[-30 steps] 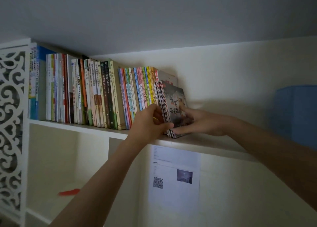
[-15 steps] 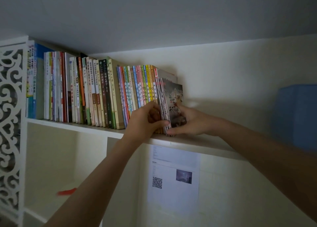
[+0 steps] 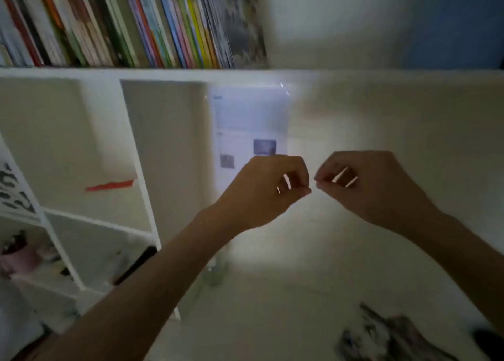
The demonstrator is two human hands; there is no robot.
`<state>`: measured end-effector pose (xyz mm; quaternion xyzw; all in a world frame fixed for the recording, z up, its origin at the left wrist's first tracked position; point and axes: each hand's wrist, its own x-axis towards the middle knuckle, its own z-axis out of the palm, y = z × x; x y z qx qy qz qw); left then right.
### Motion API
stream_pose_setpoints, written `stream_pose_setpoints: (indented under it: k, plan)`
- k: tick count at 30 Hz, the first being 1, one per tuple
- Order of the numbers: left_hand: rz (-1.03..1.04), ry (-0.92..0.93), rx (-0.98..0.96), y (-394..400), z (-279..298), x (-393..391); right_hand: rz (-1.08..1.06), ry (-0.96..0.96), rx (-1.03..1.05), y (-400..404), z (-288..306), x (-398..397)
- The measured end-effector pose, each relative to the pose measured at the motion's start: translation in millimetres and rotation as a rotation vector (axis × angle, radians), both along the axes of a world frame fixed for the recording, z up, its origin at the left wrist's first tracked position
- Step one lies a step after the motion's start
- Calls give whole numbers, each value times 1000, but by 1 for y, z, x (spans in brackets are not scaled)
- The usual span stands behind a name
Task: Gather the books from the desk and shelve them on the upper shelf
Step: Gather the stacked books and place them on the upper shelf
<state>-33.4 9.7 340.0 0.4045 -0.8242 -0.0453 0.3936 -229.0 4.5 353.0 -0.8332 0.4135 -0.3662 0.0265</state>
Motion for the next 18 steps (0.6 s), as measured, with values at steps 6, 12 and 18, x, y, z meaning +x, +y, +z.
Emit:
stream_pose_setpoints:
  k: [6, 12, 18]
  plan:
    - [40, -271, 727, -52, -249, -71, -489, 109, 704, -4, -271, -133]
    - [-2, -432, 1124, -75, -390, -141, -832, 180, 1192, 53, -435, -208]
    - [77, -508, 1176, -90, -457, -230, -1148, 100, 1370, 76, -491, -224]
